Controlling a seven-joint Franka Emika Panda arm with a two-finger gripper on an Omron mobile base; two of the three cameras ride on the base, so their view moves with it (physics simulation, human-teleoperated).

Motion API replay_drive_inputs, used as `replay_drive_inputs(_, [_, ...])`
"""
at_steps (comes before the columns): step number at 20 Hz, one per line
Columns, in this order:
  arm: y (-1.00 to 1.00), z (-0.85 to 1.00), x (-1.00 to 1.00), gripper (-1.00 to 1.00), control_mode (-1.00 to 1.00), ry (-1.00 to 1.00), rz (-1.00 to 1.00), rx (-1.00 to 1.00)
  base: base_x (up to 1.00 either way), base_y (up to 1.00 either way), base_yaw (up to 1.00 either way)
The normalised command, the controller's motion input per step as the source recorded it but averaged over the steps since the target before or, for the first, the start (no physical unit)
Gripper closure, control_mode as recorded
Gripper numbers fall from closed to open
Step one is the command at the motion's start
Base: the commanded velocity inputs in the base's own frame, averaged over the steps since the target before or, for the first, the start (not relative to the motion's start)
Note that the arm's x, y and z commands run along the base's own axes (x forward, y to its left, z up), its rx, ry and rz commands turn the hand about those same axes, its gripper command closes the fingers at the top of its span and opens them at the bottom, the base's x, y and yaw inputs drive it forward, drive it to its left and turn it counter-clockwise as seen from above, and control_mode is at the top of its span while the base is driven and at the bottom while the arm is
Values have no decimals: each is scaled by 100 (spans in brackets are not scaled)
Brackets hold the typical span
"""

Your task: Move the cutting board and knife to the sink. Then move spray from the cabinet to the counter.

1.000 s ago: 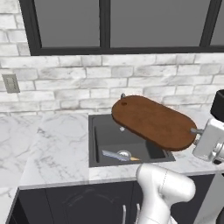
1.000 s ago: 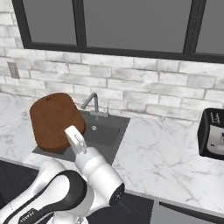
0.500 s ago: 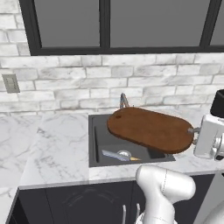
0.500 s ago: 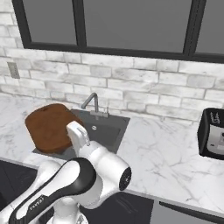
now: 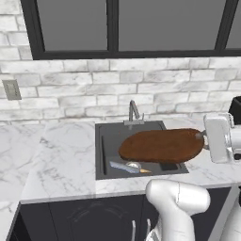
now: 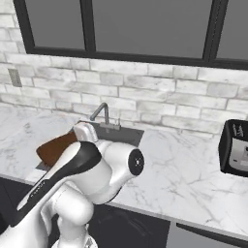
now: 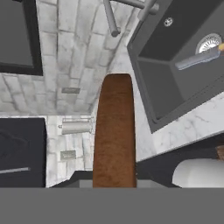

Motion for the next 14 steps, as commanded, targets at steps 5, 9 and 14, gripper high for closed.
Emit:
replay_drive_inputs(5, [-4, -8, 51, 100, -100, 1, 0, -3, 0, 0, 0])
replay_drive_inputs(9, [-6, -25, 54, 100, -100, -16, 1, 0, 0, 0, 0])
replay_drive_inputs(14, [0, -34, 62, 100, -100, -7, 6, 0, 0, 0, 0])
